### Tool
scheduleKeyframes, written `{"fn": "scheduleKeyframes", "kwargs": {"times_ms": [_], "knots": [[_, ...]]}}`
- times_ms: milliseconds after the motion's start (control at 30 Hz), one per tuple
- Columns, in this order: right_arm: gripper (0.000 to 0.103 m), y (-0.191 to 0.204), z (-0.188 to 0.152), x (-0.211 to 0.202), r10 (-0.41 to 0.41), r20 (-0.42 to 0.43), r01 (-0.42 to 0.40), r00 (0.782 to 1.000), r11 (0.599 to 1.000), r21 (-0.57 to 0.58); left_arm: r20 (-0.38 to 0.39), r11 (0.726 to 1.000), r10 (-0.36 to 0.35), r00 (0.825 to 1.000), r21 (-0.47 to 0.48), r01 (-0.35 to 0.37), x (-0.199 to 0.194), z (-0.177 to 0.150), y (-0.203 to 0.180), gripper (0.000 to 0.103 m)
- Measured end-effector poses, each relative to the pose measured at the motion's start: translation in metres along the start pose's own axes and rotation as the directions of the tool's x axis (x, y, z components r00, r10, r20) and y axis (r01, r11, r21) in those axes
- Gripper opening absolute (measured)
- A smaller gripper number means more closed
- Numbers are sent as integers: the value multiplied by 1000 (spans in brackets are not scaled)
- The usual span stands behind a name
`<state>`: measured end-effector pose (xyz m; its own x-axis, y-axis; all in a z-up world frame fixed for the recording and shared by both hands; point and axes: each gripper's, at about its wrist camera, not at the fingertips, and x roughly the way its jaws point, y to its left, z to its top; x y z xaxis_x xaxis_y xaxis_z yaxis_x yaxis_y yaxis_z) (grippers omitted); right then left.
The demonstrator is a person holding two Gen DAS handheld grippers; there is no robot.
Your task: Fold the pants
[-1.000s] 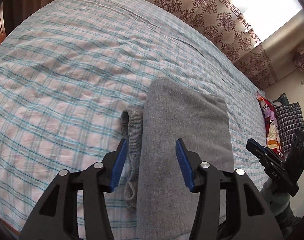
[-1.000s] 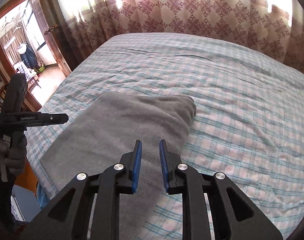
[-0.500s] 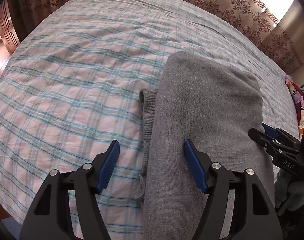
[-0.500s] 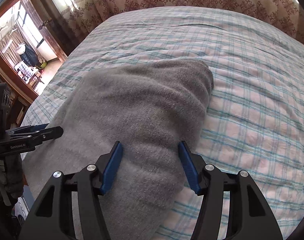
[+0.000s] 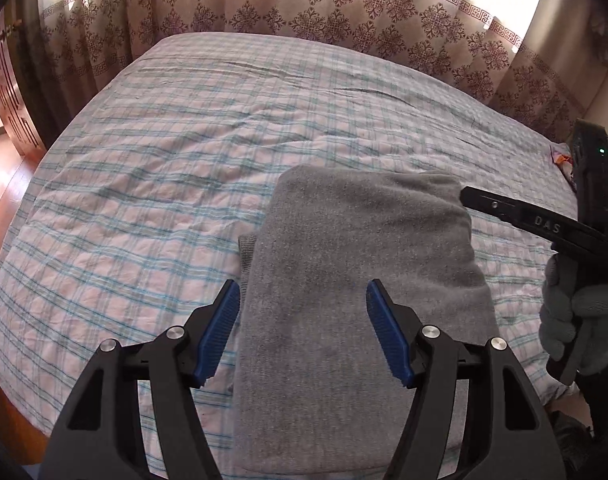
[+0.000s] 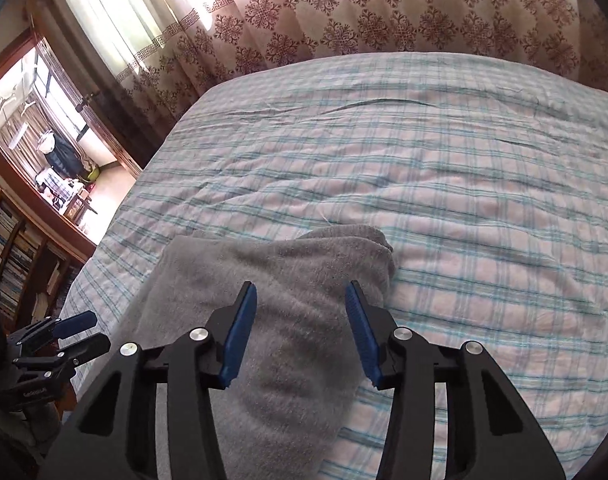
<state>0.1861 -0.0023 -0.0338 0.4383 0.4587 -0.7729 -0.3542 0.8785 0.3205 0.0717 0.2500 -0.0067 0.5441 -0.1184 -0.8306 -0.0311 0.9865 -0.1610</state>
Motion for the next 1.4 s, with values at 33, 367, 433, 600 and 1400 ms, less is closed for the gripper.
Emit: {"fn": "scheduleKeyframes", "kwargs": {"times_ms": [33,367,433,600,1400], "knots": [[39,2,1,8,-8,-13,7,1000,1000,-9,-1,1000,-25,1000,11,25,1,0,-6,67],[39,5,12,59,-78,-73,74,994,996,-56,-81,996,-22,996,84,29,42,-31,-20,67],[39,5,12,64,-78,-79,73,994,995,-68,-78,995,-17,997,97,25,42,-32,-21,67],[39,3,14,43,-57,-41,55,997,997,-50,-88,997,-28,996,71,34,40,-27,-18,67],[76,-44,-67,-4,133,-128,-99,983,965,243,-147,983,-112,983,-158,89,71,9,44,85]]}}
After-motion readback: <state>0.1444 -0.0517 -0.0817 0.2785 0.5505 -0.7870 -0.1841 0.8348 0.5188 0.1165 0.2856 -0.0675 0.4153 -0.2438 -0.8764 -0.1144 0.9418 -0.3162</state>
